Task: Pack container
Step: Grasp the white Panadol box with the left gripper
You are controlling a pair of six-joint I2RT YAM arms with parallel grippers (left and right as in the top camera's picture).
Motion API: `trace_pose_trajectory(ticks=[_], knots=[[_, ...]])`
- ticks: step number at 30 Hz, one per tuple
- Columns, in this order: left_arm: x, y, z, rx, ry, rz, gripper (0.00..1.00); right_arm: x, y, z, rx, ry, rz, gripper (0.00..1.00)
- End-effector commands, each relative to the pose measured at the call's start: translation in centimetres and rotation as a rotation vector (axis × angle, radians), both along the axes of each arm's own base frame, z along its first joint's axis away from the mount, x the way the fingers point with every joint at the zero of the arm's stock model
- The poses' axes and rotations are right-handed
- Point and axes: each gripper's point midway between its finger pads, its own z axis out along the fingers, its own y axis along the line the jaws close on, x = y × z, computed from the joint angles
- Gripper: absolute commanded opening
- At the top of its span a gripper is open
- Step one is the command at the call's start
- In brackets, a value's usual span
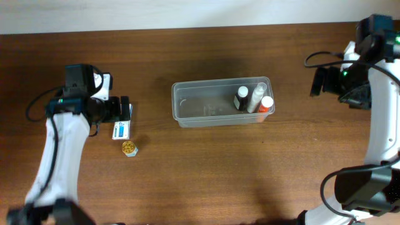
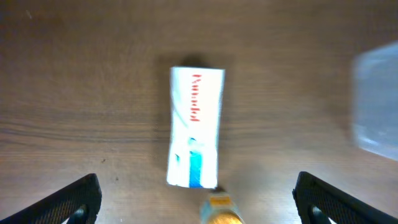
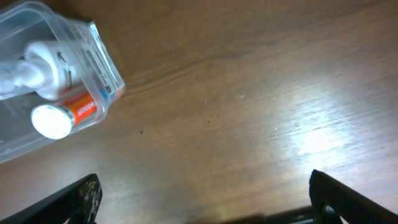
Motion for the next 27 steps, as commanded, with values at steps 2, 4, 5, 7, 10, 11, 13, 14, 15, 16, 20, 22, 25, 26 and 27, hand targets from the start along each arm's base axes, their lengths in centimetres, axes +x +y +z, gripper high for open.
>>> trace_pose_trajectory(ticks=[2, 4, 5, 7, 10, 11, 13, 14, 15, 16, 20, 22, 25, 26, 27], knots=[[1.5, 1.5, -5.4, 0.01, 0.115, -0.013, 0.99, 0.0, 0.5, -1.6, 0.027, 0.024, 0.015, 0.98], [2.4, 1.2, -8.6, 0.027, 0.18, -0.081, 0.99, 0.0, 0.5, -1.7, 0.027, 0.024, 0.015, 0.98], [2.6, 1.2, -9.4, 0.033, 0.194, -0.089, 0.99, 0.0, 0.5, -1.7, 0.026, 0.023, 0.015, 0.98], [2.7, 1.1, -10.9, 0.032, 0.22, -0.092, 0.99, 0.0, 0.5, -1.7, 0.026, 0.023, 0.015, 0.98], [2.5, 1.0, -12.9, 0.025, 0.262, -0.094, 1.0, 0.0, 0.5, -1.7, 0.026, 0.023, 0.015, 0.98], [2.4, 1.0, -13.3, 0.024, 0.271, -0.094, 0.99, 0.0, 0.5, -1.7, 0.026, 0.023, 0.015, 0.98], [2.3, 1.0, -13.9, 0.022, 0.283, -0.094, 0.99, 0.0, 0.5, -1.7, 0.026, 0.023, 0.015, 0.98], [2.4, 1.0, -14.0, 0.022, 0.284, -0.093, 0.98, 0.0, 0.5, -1.7, 0.026, 0.023, 0.015, 0.98], [2.3, 1.0, -14.1, 0.022, 0.286, -0.094, 0.97, 0.0, 0.5, -1.7, 0.026, 0.023, 0.015, 0.98], [2.3, 1.0, -14.1, 0.022, 0.286, -0.094, 0.93, 0.0, 0.5, -1.7, 0.026, 0.023, 0.015, 0.98], [2.2, 1.0, -14.1, 0.019, 0.291, -0.091, 0.66, 0.0, 0.5, -1.7, 0.026, 0.023, 0.015, 0.98], [2.0, 1.0, -14.1, 0.017, 0.301, -0.091, 0.53, 0.0, 0.5, -1.7, 0.026, 0.024, 0.015, 0.98], [1.7, 0.9, -14.1, 0.016, 0.311, -0.092, 0.48, 0.0, 0.5, -1.7, 0.026, 0.023, 0.015, 0.98], [1.8, 0.9, -14.0, 0.017, 0.31, -0.092, 0.48, 0.0, 0.5, -1.7, 0.026, 0.023, 0.015, 0.98], [1.9, 0.9, -13.7, 0.017, 0.307, -0.092, 0.48, 0.0, 0.5, -1.7, 0.026, 0.023, 0.015, 0.98]])
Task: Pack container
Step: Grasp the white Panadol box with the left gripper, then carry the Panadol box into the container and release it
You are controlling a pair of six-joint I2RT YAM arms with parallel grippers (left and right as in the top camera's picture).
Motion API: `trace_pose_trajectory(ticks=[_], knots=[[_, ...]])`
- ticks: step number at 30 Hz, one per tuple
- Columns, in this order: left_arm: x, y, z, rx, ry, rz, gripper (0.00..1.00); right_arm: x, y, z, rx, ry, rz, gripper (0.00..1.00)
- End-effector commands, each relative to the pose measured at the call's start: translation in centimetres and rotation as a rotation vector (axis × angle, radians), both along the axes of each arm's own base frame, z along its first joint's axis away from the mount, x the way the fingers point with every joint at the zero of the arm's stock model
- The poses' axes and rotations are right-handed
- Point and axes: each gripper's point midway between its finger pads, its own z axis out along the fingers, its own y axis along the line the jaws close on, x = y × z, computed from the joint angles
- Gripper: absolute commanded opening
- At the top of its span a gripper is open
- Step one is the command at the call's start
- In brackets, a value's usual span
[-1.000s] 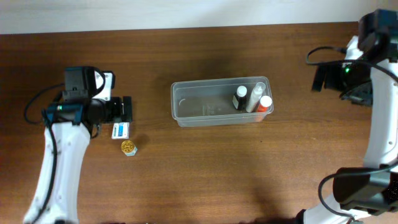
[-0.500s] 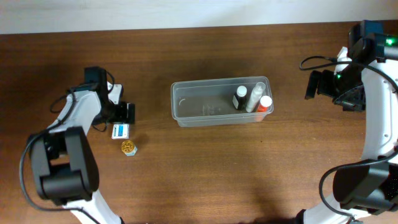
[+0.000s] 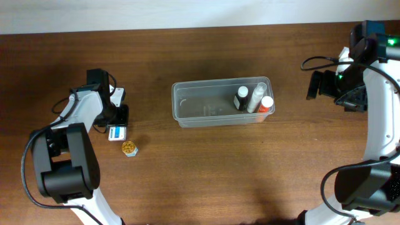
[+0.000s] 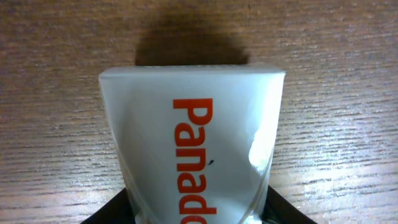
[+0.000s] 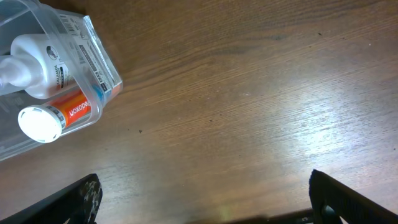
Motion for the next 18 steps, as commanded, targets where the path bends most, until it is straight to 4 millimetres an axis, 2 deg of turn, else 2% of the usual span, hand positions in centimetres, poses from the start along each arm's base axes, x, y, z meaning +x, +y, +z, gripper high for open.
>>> trace_pose_trajectory(ticks=[1, 4, 7, 10, 12, 14, 16, 18], knots=[[0.5, -0.1, 0.3, -0.008, 0.001, -0.004, 0.47, 0.0, 0.3, 0.0, 0.008, -0.003, 0.01, 0.98], [2.2, -0.2, 2.8, -0.001, -0.062, -0.011, 0.45, 0.0, 0.3, 0.0, 0.008, -0.003, 0.01, 0.98], [4.9, -1.0, 7.7, 0.011, -0.188, -0.036, 0.42, 0.0, 0.3, 0.0, 0.008, -0.003, 0.01, 0.98], [7.0, -2.8, 13.4, 0.017, -0.328, -0.079, 0.41, 0.0, 0.3, 0.0, 0.008, -0.003, 0.01, 0.98], [7.8, -4.9, 17.3, 0.016, -0.425, -0.13, 0.41, 0.0, 0.3, 0.0, 0.008, -0.003, 0.01, 0.98], [8.0, -7.4, 20.3, 0.014, -0.5, -0.214, 0.41, 0.0, 0.3, 0.0, 0.008, -0.003, 0.01, 0.98], [7.6, -10.4, 22.5, 0.014, -0.557, -0.319, 0.41, 0.1, 0.3, 0.0, 0.008, -0.006, 0.01, 0.98], [6.9, -13.8, 23.6, 0.022, -0.591, -0.456, 0.41, 0.1, 0.3, 0.0, 0.007, -0.007, 0.01, 0.98]])
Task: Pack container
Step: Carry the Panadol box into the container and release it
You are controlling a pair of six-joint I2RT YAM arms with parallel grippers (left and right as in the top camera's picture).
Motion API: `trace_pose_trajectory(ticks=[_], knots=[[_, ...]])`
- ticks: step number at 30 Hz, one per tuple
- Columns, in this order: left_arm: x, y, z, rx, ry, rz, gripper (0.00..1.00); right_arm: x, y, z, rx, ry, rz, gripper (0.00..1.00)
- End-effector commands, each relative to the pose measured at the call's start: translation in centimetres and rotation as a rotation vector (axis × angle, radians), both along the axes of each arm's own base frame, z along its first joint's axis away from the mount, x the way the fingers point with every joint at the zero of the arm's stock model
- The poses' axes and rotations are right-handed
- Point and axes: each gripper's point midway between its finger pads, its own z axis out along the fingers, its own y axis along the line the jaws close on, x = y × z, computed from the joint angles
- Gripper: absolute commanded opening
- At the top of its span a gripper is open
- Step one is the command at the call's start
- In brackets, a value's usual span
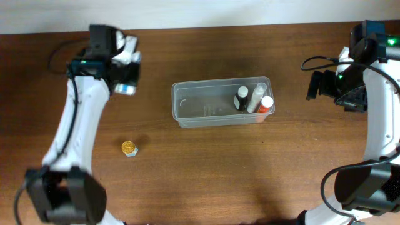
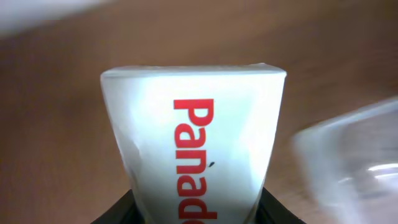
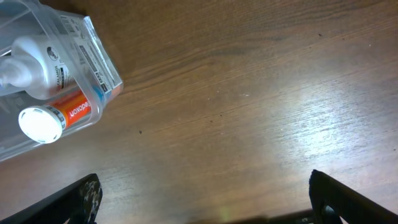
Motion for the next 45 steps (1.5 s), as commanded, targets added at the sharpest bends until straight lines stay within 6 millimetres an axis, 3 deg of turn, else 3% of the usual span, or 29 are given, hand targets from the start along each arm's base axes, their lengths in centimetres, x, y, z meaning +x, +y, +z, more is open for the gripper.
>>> trace_pose_trajectory(ticks=[1, 6, 11, 17, 22, 27, 30, 36, 39, 42, 45], knots=[[-1.6, -6.2, 2.7, 0.073, -0.08, -0.265, 0.41, 0.1, 0.3, 0.0, 0.008, -0.004, 0.01, 0.98], [-3.7, -13.4, 1.0, 0.183, -0.081, -0.574, 0.37, 0.1, 0.3, 0.0, 0.007, -0.007, 0.01, 0.98], [-4.5, -18.1, -3.6, 0.264, -0.033, -0.782, 0.38, 0.1, 0.3, 0.0, 0.008, -0.006, 0.011, 0.98], [-4.0, -19.0, -9.9, 0.293, 0.08, -0.821, 0.38, 0.1, 0.3, 0.0, 0.008, -0.006, 0.01, 0.98], [-4.0, -19.1, -12.8, 0.337, 0.123, -0.901, 0.38, 0.1, 0.3, 0.0, 0.007, -0.006, 0.011, 0.98], [-4.3, -19.6, -13.0, 0.36, 0.114, -0.97, 0.38, 0.1, 0.3, 0.0, 0.007, -0.007, 0.011, 0.98], [-4.3, -19.5, -13.0, 0.359, 0.116, -0.968, 0.59, 0.1, 0.3, 0.0, 0.007, -0.006, 0.011, 0.98], [-4.0, -19.3, -12.4, 0.353, 0.109, -0.92, 0.66, 0.1, 0.3, 0.0, 0.007, -0.006, 0.011, 0.98], [-3.8, -18.6, -10.0, 0.341, 0.088, -0.838, 0.67, 0.1, 0.3, 0.0, 0.007, -0.006, 0.011, 0.98], [-4.1, -17.1, -6.4, 0.296, 0.061, -0.72, 0.71, 0.1, 0.2, 0.0, 0.007, -0.006, 0.015, 0.98], [-5.0, -14.4, -2.6, 0.239, 0.051, -0.583, 0.75, 0.1, 0.3, 0.0, 0.007, -0.007, 0.018, 0.98]])
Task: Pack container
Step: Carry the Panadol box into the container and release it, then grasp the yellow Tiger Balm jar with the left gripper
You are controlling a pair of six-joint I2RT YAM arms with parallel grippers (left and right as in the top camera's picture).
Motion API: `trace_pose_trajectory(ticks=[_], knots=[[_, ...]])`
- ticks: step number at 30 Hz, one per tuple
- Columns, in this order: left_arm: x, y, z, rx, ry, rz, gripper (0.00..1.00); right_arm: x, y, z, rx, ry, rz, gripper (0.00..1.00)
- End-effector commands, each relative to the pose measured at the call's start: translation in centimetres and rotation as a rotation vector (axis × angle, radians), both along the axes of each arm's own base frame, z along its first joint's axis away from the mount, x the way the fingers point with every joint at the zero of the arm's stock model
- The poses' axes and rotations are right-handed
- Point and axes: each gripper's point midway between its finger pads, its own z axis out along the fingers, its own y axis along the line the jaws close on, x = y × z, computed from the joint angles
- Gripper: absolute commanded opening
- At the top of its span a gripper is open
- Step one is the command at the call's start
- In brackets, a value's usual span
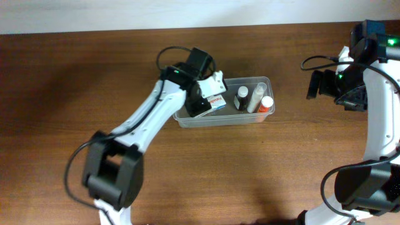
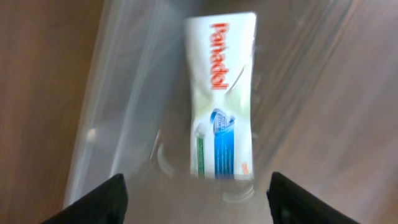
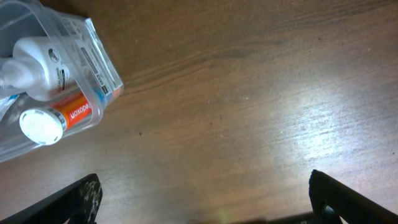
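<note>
A clear plastic container stands mid-table. Inside it a white and blue Panadol box lies flat, seen lengthwise in the left wrist view. My left gripper hovers open over the container's left half, its fingers wide apart and apart from the box. At the container's right end are a black-capped bottle, a white bottle and an orange tube. My right gripper is open and empty above bare table at the far right.
The right wrist view catches the container's corner with the white bottle and the orange tube. My left arm stretches diagonally across the table's left half. The table's far edge meets a white wall.
My left gripper, then shut on the Panadol box up at the far left, is now open over the container. The box lies inside the container. The right arm has not moved.
The Panadol box first lay on the table at the left beside a small gold jar, my left gripper open above it. Then the gripper was shut on the box, then held it lifted at the far left. Now the box lies in the container, released.
</note>
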Motion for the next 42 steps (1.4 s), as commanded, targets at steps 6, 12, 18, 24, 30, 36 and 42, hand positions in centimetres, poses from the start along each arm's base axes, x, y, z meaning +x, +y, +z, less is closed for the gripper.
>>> trace_pose_trajectory(ticks=[6, 12, 18, 24, 30, 36, 42], knots=[[-3.0, 11.1, 12.0, -0.191, -0.029, 0.614, 0.99, 0.0, 0.3, 0.0, 0.009, -0.001, 0.01, 0.98], [-5.3, 19.2, 10.0, -0.186, 0.12, 1.04, 0.99, 0.1, 0.3, 0.0, 0.008, -0.005, 0.009, 0.98], [-5.9, 22.5, 3.5, -0.229, 0.27, 1.18, 0.99, 0.1, 0.3, 0.0, 0.008, -0.004, 0.01, 0.98], [-7.8, 23.8, -3.1, -0.157, 0.42, 1.244, 0.99, 0.1, 0.3, 0.0, 0.008, -0.004, 0.01, 0.98], [-9.9, 23.3, -7.3, -0.073, 0.556, 1.247, 0.99, 0.1, 0.3, 0.0, 0.008, -0.004, 0.01, 0.98], [-10.8, 22.6, -8.2, -0.039, 0.599, 1.244, 0.99, 0.0, 0.3, 0.0, 0.008, -0.004, 0.01, 0.98], [-11.7, 22.6, -9.4, -0.033, 0.61, 1.284, 0.99, 0.1, 0.3, 0.0, 0.008, -0.004, 0.01, 0.98]])
